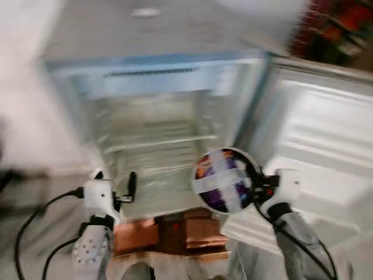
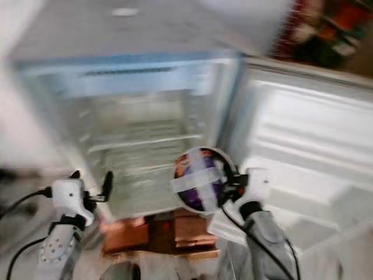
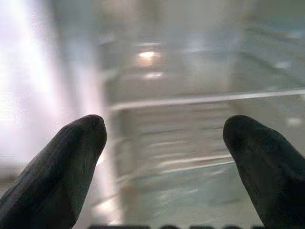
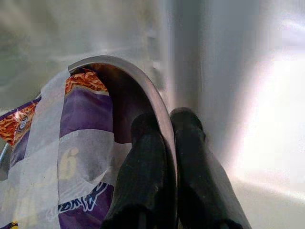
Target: Restocking fridge
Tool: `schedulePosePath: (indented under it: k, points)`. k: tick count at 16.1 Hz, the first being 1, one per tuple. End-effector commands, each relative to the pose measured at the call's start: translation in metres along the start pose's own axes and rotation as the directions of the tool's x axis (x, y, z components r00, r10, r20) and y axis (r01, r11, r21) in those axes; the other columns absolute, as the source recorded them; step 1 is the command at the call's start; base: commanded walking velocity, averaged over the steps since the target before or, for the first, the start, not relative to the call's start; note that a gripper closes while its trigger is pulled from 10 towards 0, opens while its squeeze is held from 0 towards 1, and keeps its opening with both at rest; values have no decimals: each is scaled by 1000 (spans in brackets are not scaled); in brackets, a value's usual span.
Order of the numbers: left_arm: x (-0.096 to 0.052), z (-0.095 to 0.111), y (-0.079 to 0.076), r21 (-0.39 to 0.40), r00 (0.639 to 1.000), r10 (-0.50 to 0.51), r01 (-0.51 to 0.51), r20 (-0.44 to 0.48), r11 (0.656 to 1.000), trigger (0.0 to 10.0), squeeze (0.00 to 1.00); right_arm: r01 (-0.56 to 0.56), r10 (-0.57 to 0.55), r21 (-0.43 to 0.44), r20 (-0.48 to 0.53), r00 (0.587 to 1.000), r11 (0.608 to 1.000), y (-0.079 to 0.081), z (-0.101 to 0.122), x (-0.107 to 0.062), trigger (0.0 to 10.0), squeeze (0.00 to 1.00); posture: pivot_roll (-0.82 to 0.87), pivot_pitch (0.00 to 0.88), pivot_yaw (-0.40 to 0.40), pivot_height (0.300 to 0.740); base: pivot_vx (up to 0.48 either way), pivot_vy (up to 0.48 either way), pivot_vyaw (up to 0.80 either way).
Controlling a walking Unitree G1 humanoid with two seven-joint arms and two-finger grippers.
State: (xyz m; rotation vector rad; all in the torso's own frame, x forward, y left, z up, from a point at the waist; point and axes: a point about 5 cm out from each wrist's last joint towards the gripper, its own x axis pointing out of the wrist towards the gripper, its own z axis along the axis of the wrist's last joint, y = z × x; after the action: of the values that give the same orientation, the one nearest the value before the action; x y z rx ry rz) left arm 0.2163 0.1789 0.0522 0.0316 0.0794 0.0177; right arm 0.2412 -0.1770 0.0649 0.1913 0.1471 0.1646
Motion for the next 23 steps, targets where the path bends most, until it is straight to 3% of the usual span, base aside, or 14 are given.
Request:
schedulePosePath:
  k: [1,7,17,23]
  points:
    - [-1,-2,3,6,1000,19,-19,-19,1000,10000,0,-43,43,10,48,998,999,9,10,8,10000,0,112,55,-69,740,0,0,681]
    - [1,-3,4,-5,999,26,-26,-38,1000,10000,0,-44,44,8,33,999,999,8,8,10,10000,0,116,55,-65,740,0,0,178]
    - [2,-2,3,8,999,10,-10,-42,1000,10000,0,-29,29,7,29,999,1000,7,7,12,10000,0,115,62,-62,740,0,441,0]
    - [3,0,2,14,999,-34,34,-27,999,10000,0,-4,4,28,27,1000,1000,5,7,13,10000,0,113,63,-62,740,0,0,0]
